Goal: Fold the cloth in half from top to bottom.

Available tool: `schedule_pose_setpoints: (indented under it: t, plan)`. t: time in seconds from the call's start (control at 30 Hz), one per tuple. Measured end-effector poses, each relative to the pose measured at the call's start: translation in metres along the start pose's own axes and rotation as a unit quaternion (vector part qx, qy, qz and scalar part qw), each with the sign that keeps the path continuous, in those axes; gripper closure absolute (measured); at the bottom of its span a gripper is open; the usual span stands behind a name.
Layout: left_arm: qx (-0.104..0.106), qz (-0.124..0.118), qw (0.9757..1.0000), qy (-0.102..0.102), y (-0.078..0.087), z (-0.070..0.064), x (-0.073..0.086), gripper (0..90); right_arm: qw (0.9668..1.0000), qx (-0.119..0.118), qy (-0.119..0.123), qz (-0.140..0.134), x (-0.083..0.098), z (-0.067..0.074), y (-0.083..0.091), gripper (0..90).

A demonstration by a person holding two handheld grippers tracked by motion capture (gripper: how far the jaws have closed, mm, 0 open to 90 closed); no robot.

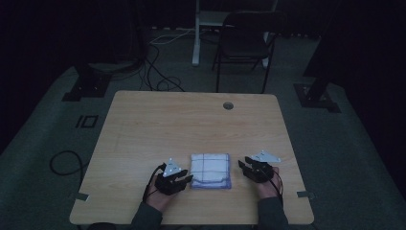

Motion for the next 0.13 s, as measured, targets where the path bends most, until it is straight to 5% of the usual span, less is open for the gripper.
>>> schedule_pose_setpoints:
  t: [0.13]
  plan:
    - [-0.007, 0.001, 1.0, 0.004, 0.0024, 0.0054, 0.0011, 66.0, 1.0, 0.003, -0.003, 0.0, -0.0004, -0.0035, -0.0005, 61.9]
Point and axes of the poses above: each handheld gripper's, and its own axes: y roughly backward along the jaws, x roughly out of its underside, z roughly to its left, the point moved 9 cm from there along -y, roughly forward along the jaws, and after that the axes turned 13 degrees about -y, right-handed, at the moved point
